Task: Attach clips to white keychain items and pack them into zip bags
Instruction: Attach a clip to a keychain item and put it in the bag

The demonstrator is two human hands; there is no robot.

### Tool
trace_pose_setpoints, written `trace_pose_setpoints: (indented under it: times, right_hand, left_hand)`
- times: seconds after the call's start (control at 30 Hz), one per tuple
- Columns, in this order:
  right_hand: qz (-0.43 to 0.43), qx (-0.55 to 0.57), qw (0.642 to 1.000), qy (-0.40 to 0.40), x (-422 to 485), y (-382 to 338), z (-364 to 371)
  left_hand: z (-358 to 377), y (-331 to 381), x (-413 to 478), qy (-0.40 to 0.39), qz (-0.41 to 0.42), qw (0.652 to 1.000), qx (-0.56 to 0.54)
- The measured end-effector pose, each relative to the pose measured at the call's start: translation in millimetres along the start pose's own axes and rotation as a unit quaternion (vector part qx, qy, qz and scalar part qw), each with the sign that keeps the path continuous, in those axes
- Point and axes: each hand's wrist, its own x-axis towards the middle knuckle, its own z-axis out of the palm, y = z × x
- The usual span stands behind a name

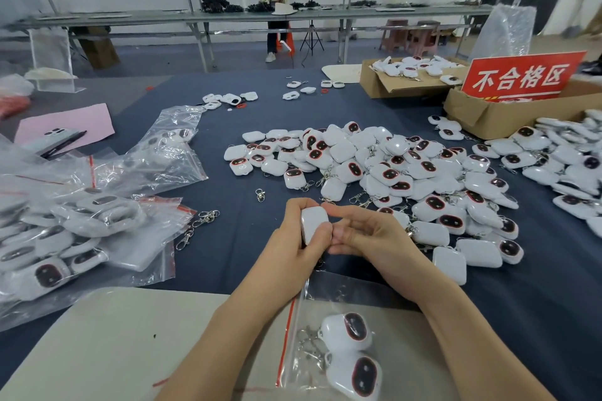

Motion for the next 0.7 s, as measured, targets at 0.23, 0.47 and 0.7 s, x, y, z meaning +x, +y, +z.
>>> trace_pose_setpoints:
  times: [0.23, 0.47, 0.7]
  right_hand:
    - [0.002, -0.003, 1.000, -0.010, -2, -3, 4]
    - [-0.014, -0.023, 1.000, 0.013, 2, -1, 10]
    - [-0.021, -0.031, 0.998, 0.054, 4, 1, 11]
  left_hand:
    - [1, -1, 2, 0.014, 0.017, 1.000, 0.006]
    - [0, -1, 3, 0.019, 0.041, 0.999, -0.010]
    - [-3, -4, 4, 0.036, 0.032, 0.998, -0.048]
